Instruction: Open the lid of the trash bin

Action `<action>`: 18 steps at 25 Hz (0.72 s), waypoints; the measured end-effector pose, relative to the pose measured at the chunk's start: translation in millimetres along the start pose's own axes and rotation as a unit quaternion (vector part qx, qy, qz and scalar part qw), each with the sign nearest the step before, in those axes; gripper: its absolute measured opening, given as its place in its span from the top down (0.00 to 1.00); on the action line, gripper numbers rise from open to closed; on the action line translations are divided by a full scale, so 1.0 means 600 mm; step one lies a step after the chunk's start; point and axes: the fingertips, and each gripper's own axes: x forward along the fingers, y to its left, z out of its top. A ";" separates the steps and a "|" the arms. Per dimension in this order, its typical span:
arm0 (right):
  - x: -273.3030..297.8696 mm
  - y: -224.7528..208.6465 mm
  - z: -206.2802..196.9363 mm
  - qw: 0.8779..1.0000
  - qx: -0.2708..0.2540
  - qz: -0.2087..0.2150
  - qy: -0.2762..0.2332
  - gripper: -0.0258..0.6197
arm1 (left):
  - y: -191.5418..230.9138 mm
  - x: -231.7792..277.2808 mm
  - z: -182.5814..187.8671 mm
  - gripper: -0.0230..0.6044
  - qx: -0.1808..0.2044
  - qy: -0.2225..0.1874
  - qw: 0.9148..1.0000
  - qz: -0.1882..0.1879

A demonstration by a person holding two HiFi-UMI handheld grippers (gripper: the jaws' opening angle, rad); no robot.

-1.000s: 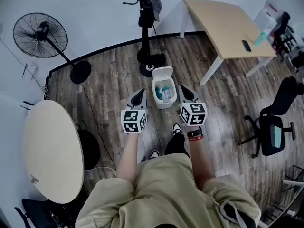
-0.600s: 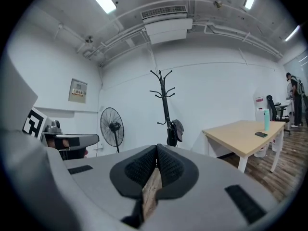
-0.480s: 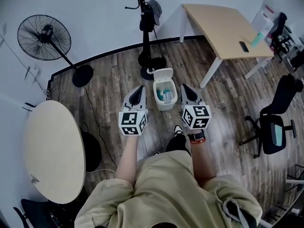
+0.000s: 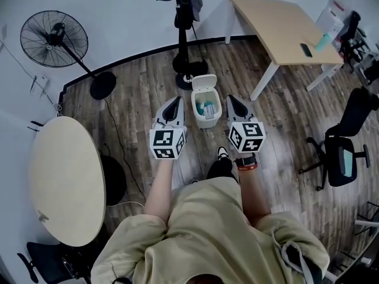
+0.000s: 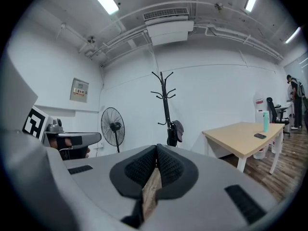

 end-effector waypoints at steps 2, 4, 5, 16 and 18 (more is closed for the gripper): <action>0.005 0.000 -0.006 1.000 -0.004 0.002 0.002 0.95 | 0.000 0.005 -0.004 0.93 0.001 -0.001 1.000 0.000; 0.011 -0.001 -0.006 1.000 -0.005 0.006 0.004 0.95 | 0.001 0.011 -0.003 0.92 0.000 -0.001 1.000 0.002; 0.015 -0.002 -0.005 1.000 -0.006 0.008 0.004 0.95 | 0.002 0.015 -0.003 0.92 -0.002 -0.002 1.000 0.003; 0.141 -0.061 -0.026 0.998 -0.021 0.044 0.030 0.95 | 0.038 0.121 -0.043 0.92 -0.013 0.008 0.999 0.033; 0.179 -0.080 -0.032 0.998 -0.022 0.048 0.034 0.95 | 0.049 0.154 -0.054 0.92 -0.005 0.011 0.999 0.036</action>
